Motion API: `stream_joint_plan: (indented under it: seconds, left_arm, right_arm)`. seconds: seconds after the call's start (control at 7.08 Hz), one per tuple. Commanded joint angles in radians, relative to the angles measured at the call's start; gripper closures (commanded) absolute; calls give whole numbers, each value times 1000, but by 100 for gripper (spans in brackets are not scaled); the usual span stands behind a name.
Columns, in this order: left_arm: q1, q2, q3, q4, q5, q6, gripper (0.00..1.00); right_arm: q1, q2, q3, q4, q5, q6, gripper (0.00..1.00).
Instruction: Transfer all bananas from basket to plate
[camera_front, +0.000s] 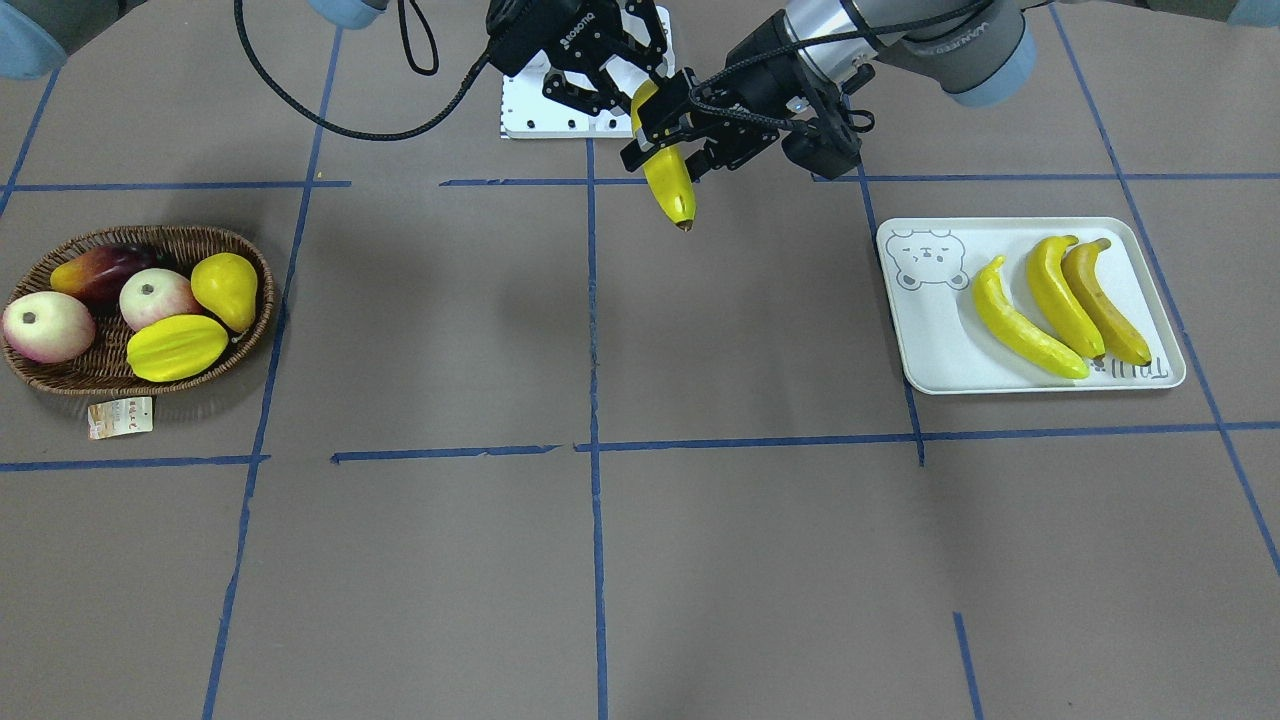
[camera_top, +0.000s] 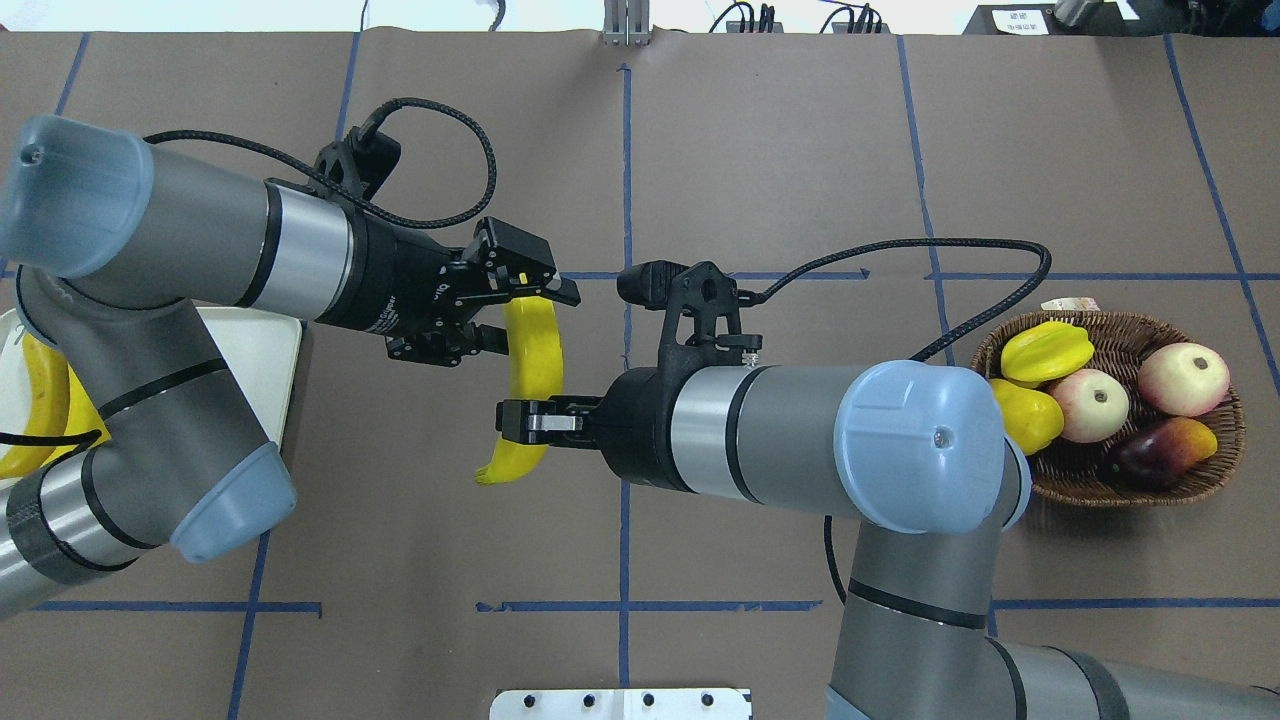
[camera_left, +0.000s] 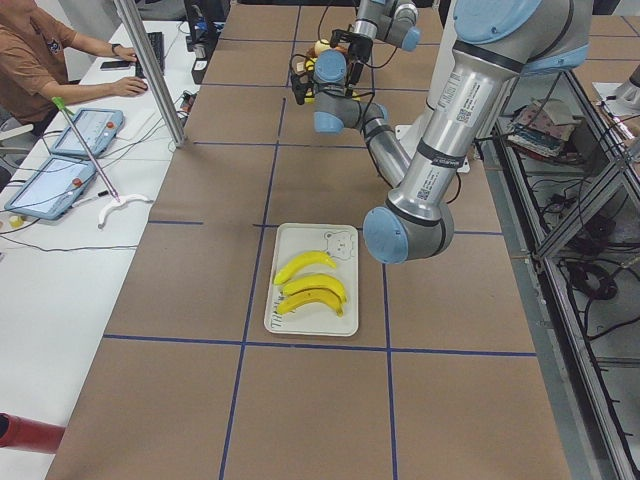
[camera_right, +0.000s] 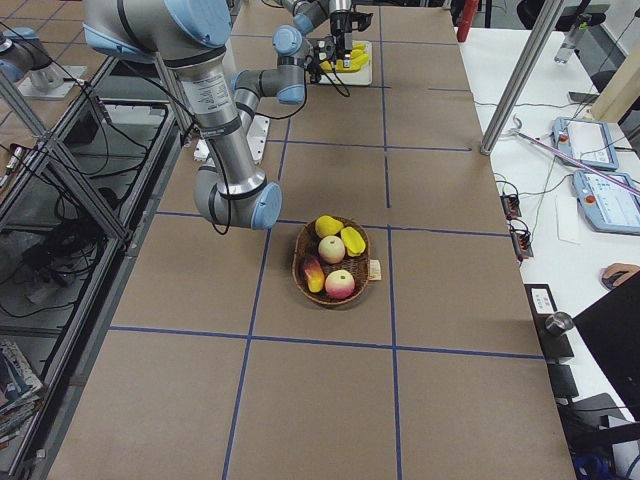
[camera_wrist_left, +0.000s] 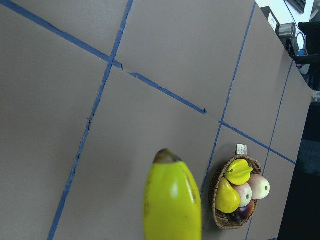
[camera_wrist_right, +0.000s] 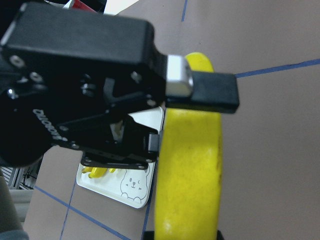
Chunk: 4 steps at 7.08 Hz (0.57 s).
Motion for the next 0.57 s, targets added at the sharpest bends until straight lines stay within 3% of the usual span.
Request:
stream_joint_plan:
  seconds: [0.0, 0.14, 0.28, 0.42]
  left_arm:
    - [19, 3, 1, -3, -2, 12, 100]
    - [19, 3, 0, -3, -3, 12, 100]
    - [19, 3, -2, -1, -5, 12, 100]
    - [18, 3, -4, -1, -5, 12, 100]
  right_arm:
    - [-1, 2, 9, -1, -1, -3, 97]
    - [-1, 3, 26, -1, 0, 6, 40]
    - [-4, 0, 29, -1, -4, 11, 0]
    - [-6, 0, 30, 1, -4, 13, 0]
